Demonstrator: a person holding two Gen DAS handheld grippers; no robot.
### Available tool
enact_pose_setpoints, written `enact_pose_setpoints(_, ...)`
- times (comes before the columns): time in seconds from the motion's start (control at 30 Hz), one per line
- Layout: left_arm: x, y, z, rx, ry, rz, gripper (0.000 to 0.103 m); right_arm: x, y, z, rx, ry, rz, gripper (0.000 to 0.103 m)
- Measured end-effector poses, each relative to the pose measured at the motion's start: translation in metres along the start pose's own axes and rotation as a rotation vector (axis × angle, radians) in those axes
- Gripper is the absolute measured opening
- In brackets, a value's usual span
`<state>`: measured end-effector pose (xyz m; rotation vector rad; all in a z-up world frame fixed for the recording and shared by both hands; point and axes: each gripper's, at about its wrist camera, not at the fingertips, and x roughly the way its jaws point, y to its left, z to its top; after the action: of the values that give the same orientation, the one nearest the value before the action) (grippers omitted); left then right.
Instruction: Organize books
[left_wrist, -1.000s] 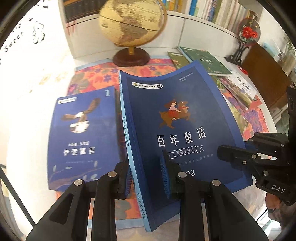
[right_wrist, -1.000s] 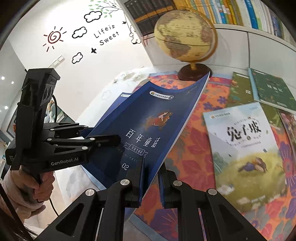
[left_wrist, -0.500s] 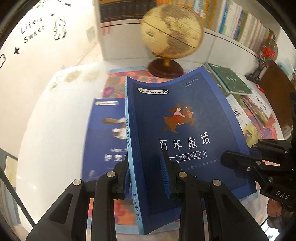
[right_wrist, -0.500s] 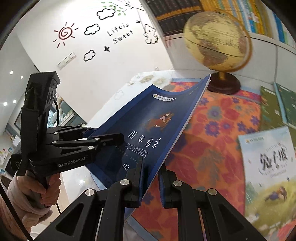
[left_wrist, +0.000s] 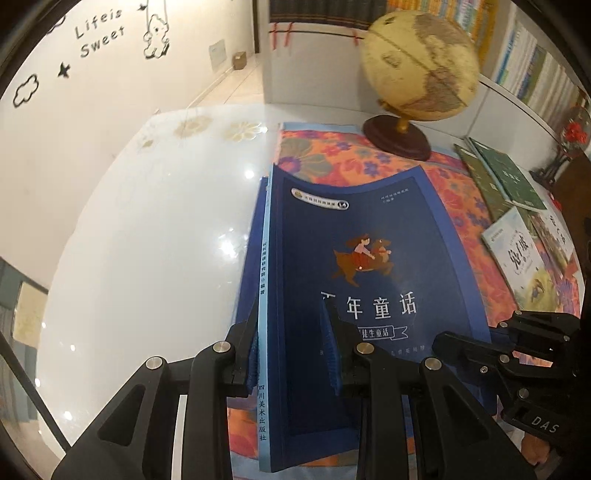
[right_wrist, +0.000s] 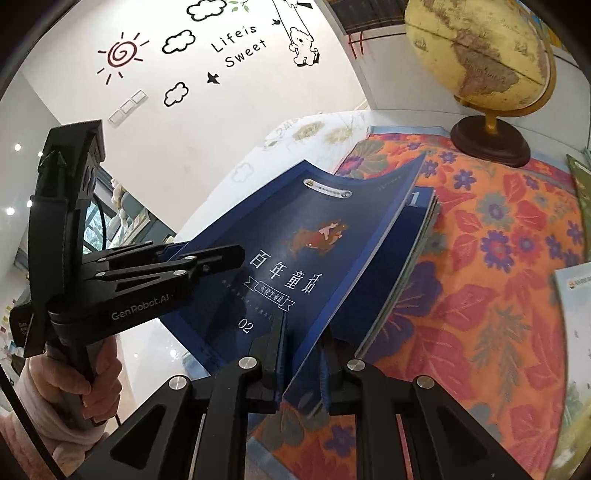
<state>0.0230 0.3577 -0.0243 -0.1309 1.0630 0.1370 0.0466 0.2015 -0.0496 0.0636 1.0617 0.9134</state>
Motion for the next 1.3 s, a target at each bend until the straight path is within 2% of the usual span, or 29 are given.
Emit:
enact_pose_setpoints(0.2, 0.023, 0.011, -0.007, -0.049, 0.027, -0.036, 0.026, 0.021, -0.011, -0.004, 0.070, 0.026, -0.005, 0.014)
enact_pose_setpoints(0.47, 0.032, 0.008, -0.006, -0.030, 0.032, 0.020, 0.032, 0.031, -0.020, -0.008, 0.131, 0.043, 0.007, 0.014)
enact_pose_setpoints(0.6, 0.036, 0.014, -0.006, -0.063, 0.043, 0.032, 0.035, 0.033, -0.021, -0.008, 0.148, 0.040, 0.010, 0.015)
enact_pose_setpoints(0.8, 0.039, 0.014, -0.008, -0.056, 0.051, 0.079, 0.038, 0.031, -0.020, -0.012, 0.200, 0.019, 0.002, 0.017)
enact_pose_setpoints(1.03, 0.038, 0.011, -0.007, -0.040, 0.052, 0.106, 0.039, 0.025, -0.040, -0.012, 0.327, 0.031, 0.078, 0.021)
enact_pose_setpoints(1.3, 0.040, 0.012, -0.004, -0.069, 0.062, 0.105, 0.040, 0.005, -0.064, -0.020, 0.374, 0.038, 0.033, 0.025)
